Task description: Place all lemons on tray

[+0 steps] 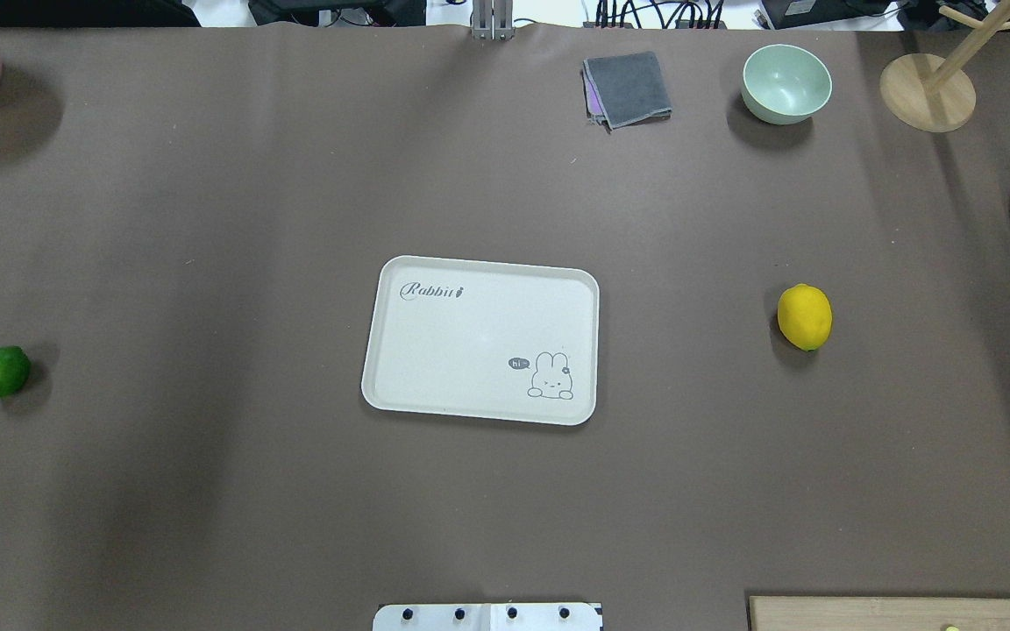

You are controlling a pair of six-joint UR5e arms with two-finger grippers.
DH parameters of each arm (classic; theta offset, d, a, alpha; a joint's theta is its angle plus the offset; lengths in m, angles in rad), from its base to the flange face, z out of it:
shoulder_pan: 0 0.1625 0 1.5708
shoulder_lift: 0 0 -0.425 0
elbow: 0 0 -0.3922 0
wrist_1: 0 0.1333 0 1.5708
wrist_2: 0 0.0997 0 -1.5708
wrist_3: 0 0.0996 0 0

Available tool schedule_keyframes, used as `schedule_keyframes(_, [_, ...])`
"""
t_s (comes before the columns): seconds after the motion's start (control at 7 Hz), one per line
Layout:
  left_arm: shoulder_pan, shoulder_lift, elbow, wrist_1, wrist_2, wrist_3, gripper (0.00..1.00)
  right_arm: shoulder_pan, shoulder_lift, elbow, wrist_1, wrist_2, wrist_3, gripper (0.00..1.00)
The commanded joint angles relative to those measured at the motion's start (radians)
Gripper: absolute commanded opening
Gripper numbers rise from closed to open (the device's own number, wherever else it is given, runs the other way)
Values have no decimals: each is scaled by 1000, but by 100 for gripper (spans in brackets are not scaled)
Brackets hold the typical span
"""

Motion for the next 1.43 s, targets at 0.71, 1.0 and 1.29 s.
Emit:
schedule_keyframes(0.71, [322,-89,172,-328,114,-242,97,-392,168,175,22,79,574,100])
schedule_keyframes(1.0, [376,-80,174,-371,124,-326,97,-518,230,176,22,59,706,100])
schedule_keyframes(1.29, [426,-77,243,-518,124,-419,95,-602,235,170,22,-7,713,100])
